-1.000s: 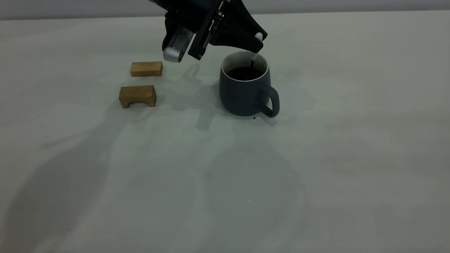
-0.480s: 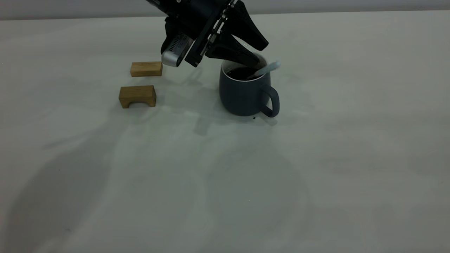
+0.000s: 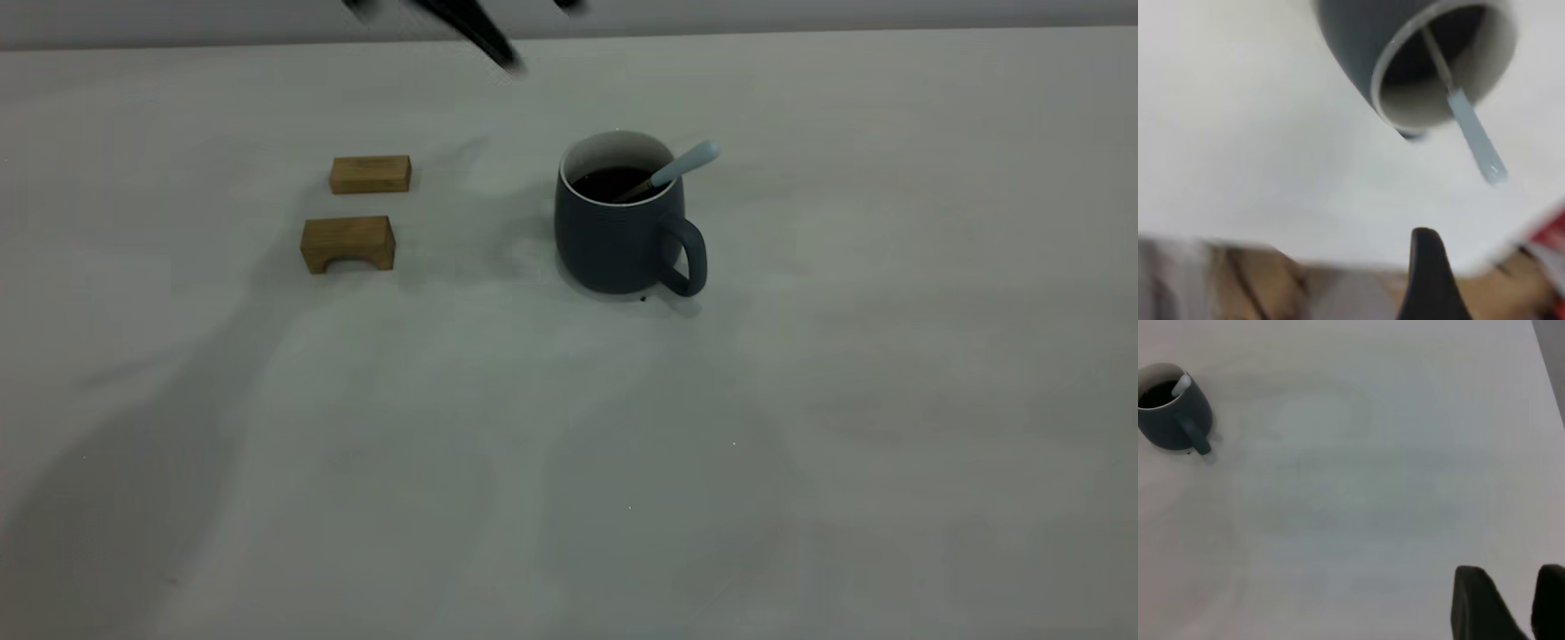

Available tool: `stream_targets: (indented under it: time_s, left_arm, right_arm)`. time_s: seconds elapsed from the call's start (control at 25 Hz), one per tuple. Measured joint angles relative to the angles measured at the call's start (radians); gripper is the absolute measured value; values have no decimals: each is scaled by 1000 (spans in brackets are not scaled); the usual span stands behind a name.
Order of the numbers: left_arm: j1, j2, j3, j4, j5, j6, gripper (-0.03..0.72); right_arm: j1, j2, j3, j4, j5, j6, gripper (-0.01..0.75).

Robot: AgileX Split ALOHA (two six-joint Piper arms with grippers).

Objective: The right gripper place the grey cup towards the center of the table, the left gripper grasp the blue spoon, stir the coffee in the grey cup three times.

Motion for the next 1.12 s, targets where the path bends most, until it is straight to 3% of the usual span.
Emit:
stream_targets:
  time_s: [0.16,0.32,0.52,0.6,0.76,1.12]
  left_arm:
    - [-4,-103,-79,291,0,25,560]
    - [-4,-219,-89,519,0,228,560]
    - [-4,-343,-89,536,0,616,560]
    - [-4,-398,-55,530,0,679,560]
    - [-4,-535,120,591,0,706,560]
    - [-4,-901,757,699,0,734,560]
  right_arm:
    - [0,0,0,0,0,0,237]
    - [0,0,0,0,0,0,237]
    - [0,0,0,0,0,0,237]
    - [0,0,0,0,0,0,237]
    - [0,0,0,0,0,0,238]
    - [0,0,0,0,0,0,238]
